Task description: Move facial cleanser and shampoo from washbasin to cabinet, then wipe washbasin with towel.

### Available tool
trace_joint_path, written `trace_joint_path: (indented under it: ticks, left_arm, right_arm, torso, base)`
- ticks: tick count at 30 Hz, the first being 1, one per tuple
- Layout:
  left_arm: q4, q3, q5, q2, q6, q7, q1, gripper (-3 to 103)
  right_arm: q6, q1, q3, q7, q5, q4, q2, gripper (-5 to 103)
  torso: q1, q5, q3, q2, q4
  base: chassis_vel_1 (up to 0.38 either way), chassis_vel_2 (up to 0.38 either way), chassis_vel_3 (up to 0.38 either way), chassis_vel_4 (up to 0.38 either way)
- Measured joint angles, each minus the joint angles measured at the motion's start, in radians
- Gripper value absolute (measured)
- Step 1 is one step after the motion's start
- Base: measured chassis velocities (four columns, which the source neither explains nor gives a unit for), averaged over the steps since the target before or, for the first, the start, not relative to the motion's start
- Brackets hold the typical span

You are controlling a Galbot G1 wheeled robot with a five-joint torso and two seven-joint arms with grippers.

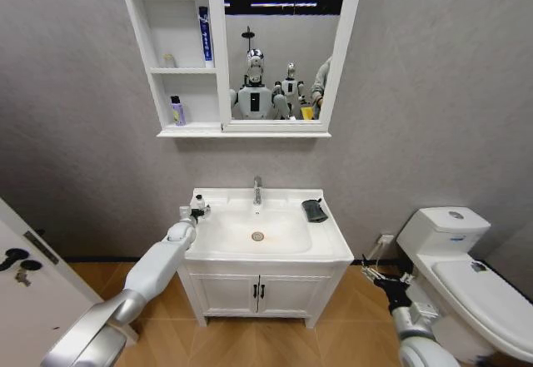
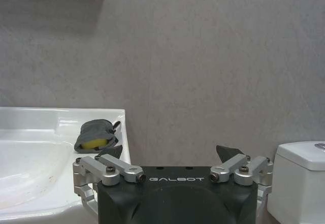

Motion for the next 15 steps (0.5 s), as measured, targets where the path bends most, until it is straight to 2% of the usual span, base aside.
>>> trace_joint_path:
  ticks: [1, 3, 7, 8, 10, 11, 13, 14, 15]
  left_arm:
    - [0.002, 0.0, 0.0, 0.0, -0.004, 0.01, -0.001, 84]
    - [0.004, 0.001, 0.001, -0.001, -0.007, 0.019, -0.001, 84]
    - [0.014, 0.006, 0.002, -0.006, -0.011, 0.055, -0.005, 62]
    - [0.014, 0.006, 0.002, -0.006, -0.011, 0.055, -0.005, 62]
    - [0.018, 0.006, 0.004, -0.012, -0.013, 0.06, -0.006, 52]
    - [0.018, 0.006, 0.004, -0.012, -0.013, 0.06, -0.006, 52]
    - [0.014, 0.007, 0.005, -0.012, -0.013, 0.06, -0.003, 41]
    - [0.01, 0.007, 0.005, -0.01, -0.013, 0.06, 0.001, 41]
    - [0.005, 0.008, 0.005, -0.007, -0.013, 0.059, 0.004, 36]
  right_arm:
    - [0.001, 0.0, 0.0, 0.0, 0.0, -0.001, 0.0, 100]
    - [0.001, 0.0, 0.0, -0.001, 0.0, -0.002, 0.0, 100]
    - [0.003, 0.001, 0.0, -0.001, 0.0, -0.006, -0.003, 100]
    - [0.003, 0.001, 0.0, -0.001, 0.0, -0.006, -0.003, 100]
    - [0.003, 0.002, 0.0, -0.001, 0.0, -0.006, -0.003, 100]
    - [0.003, 0.002, 0.0, -0.001, 0.0, -0.006, -0.003, 100]
    - [0.003, 0.002, 0.001, -0.001, 0.001, -0.006, -0.003, 100]
    - [0.003, 0.002, 0.001, -0.001, 0.001, -0.006, -0.003, 100]
    - [0.003, 0.002, 0.001, -0.002, 0.002, -0.006, -0.003, 100]
  torso:
    - [0.0, 0.0, 0.0, 0.0, 0.0]
    - [0.0, 0.0, 0.0, 0.0, 0.0]
    - [0.0, 0.0, 0.0, 0.0, 0.0]
    - [0.0, 0.0, 0.0, 0.0, 0.0]
    - [0.0, 0.0, 0.0, 0.0, 0.0]
    - [0.0, 0.0, 0.0, 0.0, 0.0]
    - [0.0, 0.0001, 0.0, 0.0, 0.0]
    - [0.0, 0.0, 0.0, 0.0, -0.0001]
    - [0.0, -0.0002, 0.0, 0.0, 0.0]
  base:
    - [0.0, 0.0, 0.0, 0.0]
    - [0.0, 0.0, 0.0, 0.0]
    - [0.0, 0.0, 0.0, 0.0]
    - [0.0, 0.0, 0.0, 0.0]
    - [0.0, 0.0, 0.0, 0.0]
    - [0.0, 0.0, 0.0, 0.0]
    - [0.0, 0.0, 0.0, 0.0]
    - [0.0, 0.0, 0.0, 0.0]
    - [0.0, 0.0, 0.0, 0.0]
